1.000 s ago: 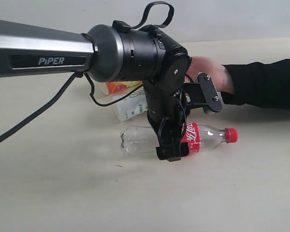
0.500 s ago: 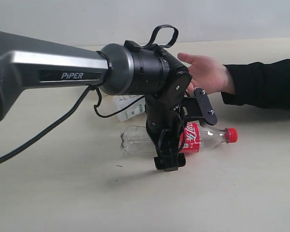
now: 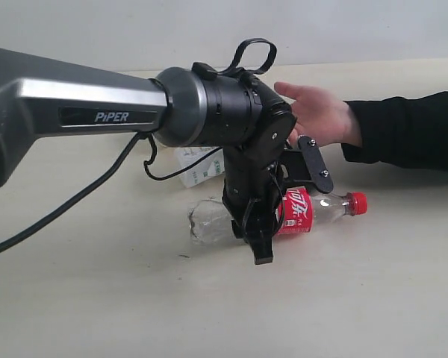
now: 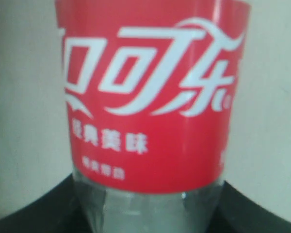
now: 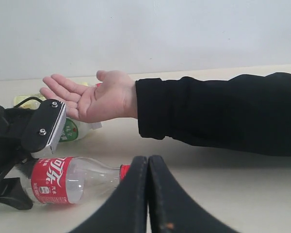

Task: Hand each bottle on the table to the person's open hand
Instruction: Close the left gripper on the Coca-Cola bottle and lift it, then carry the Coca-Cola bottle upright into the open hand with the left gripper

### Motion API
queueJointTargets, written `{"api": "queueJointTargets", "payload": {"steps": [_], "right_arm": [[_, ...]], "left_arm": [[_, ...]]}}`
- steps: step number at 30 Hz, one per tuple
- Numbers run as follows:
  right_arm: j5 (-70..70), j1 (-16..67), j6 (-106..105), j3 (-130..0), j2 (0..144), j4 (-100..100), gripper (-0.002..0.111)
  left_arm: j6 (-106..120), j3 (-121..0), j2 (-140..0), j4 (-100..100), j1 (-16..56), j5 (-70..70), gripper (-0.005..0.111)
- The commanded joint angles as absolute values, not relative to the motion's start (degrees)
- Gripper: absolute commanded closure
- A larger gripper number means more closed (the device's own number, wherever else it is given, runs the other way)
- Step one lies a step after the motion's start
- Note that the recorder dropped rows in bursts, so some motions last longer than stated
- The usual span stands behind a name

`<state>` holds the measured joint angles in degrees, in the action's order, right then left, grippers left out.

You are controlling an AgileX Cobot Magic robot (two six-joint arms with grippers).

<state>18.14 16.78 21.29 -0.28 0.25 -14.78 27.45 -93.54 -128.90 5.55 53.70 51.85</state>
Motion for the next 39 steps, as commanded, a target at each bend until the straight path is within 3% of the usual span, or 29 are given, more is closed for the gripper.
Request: {"api": "queueJointTargets", "payload": {"steps": [1, 23, 39], "right_arm": [[17.7, 17.0, 20.97, 0.0, 0.0, -15.05, 0.108], [17.7, 17.0, 20.97, 0.0, 0.0, -15.05, 0.108], [17.7, 17.0, 20.97, 0.0, 0.0, -14.94, 0.108]], "left_arm": [[26.91, -93.34, -128.69, 5.37, 53.82, 56.13, 0.107], [20.58, -98.92, -119.97, 8.24, 62.68, 61.33, 0.107], [-26.57, -107.9, -119.42, 32.22, 62.53, 64.51, 0.107]]}}
